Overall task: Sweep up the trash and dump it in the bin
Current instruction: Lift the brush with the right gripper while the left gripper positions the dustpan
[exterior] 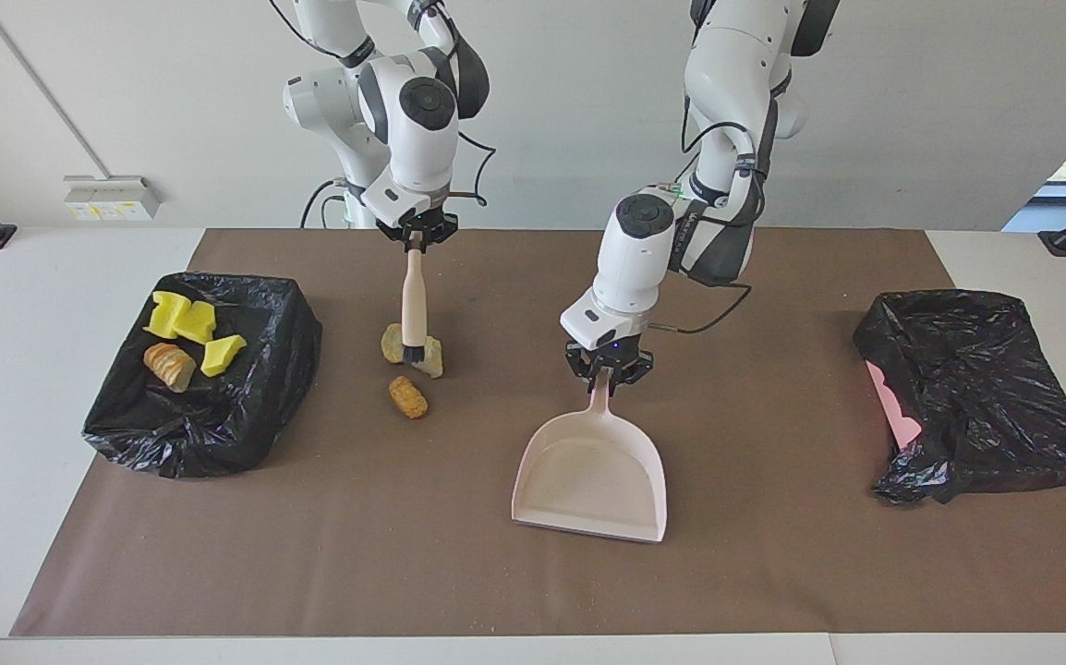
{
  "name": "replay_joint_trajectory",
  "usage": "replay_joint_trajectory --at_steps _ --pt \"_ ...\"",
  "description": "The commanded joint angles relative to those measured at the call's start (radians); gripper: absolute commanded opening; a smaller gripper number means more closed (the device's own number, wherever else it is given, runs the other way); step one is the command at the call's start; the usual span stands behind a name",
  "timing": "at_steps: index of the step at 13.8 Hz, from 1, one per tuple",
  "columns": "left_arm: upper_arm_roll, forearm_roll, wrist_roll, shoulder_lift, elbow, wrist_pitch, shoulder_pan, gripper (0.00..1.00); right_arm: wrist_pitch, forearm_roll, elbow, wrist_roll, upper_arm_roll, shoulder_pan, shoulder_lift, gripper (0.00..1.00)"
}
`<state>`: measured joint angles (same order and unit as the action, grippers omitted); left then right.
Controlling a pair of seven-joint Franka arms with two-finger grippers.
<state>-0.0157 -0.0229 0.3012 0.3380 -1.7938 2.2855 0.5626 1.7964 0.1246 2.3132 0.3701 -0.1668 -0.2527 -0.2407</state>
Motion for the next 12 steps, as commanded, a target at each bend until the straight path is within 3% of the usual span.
replay_joint_trajectory --at_steps 1,5,12 --pt "0.005 -0.023 -0.258 -0.071 -0.013 -0.127 -0.024 0.00 0.073 0.056 0.021 -0.094 -0.016 0.120 0.011 0.00" --pt "0.005 -0.025 -0.564 -0.091 -0.024 -0.218 -0.032 0.00 0.156 0.092 0.051 -0.099 -0.016 0.174 0.055 0.00" --pt "0.000 -0.042 -0.965 -0.163 -0.174 -0.161 0.031 0.00 0.166 0.087 0.072 -0.119 -0.019 0.178 0.113 0.00"
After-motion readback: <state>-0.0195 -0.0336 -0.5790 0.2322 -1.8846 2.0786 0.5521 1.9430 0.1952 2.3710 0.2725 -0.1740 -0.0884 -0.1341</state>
